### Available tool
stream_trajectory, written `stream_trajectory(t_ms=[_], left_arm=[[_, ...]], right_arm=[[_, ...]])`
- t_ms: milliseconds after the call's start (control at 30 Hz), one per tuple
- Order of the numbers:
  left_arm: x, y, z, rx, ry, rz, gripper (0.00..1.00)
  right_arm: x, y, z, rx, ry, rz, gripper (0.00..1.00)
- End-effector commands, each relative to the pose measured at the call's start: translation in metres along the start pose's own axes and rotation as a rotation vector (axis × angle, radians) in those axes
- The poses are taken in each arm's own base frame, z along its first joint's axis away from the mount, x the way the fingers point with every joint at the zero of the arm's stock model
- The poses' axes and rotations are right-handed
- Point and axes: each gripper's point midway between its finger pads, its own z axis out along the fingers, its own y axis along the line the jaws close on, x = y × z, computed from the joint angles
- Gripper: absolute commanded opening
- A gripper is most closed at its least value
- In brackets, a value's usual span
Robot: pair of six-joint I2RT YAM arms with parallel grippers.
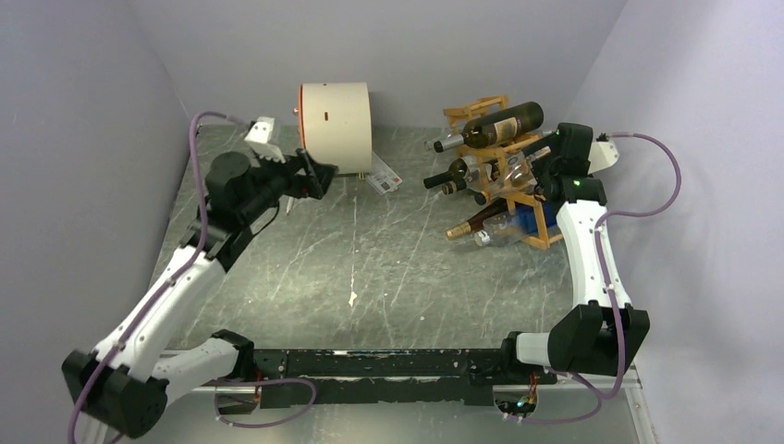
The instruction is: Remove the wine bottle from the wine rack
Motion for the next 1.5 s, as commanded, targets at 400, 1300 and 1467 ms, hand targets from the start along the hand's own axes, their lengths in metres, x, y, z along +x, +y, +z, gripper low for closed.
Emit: stream_trajectory(t_ms=[400,1300,1467], left_arm=[[0.070,-0.197,0.091,0.536,0.334,-0.442,0.94],[0.143,-0.266,0.168,0.439,0.429,-0.246,0.94],[0.169,-0.262,0.179,0.416,0.501,-0.186,0.94]], right_arm=[[-0.005,0.020,-0.011,-0.116,-0.001,-0.004,0.50],[-0.002,0.028,-0.016,-0.152,0.033,-0.011,0.51],[-0.002,0.029,-0.017,-0.153,0.037,-0.010,0.51]])
